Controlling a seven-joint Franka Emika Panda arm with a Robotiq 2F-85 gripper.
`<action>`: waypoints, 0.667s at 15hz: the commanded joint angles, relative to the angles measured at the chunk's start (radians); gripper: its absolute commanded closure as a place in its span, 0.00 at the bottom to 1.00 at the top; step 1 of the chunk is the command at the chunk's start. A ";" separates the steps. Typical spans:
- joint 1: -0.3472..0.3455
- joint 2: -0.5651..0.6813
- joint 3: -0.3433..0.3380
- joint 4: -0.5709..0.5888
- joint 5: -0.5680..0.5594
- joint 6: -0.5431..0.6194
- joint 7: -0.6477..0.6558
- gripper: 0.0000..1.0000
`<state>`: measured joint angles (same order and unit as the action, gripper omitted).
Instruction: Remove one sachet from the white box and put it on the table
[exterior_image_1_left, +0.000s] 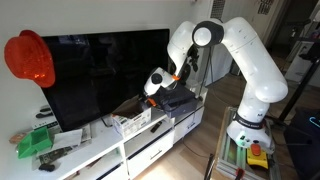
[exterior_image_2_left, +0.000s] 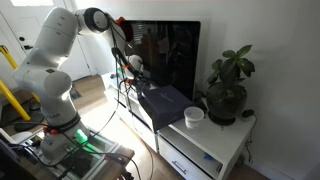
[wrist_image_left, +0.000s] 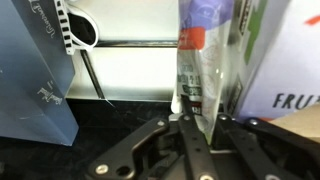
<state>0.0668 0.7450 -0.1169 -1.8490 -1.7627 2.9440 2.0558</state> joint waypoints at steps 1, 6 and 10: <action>0.000 0.021 0.036 -0.014 0.200 0.010 -0.143 0.97; -0.036 0.024 0.108 -0.022 0.429 -0.006 -0.334 0.97; -0.050 0.033 0.152 -0.003 0.540 -0.060 -0.406 0.97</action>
<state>0.0352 0.7521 -0.0197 -1.8613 -1.3146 2.9157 1.7122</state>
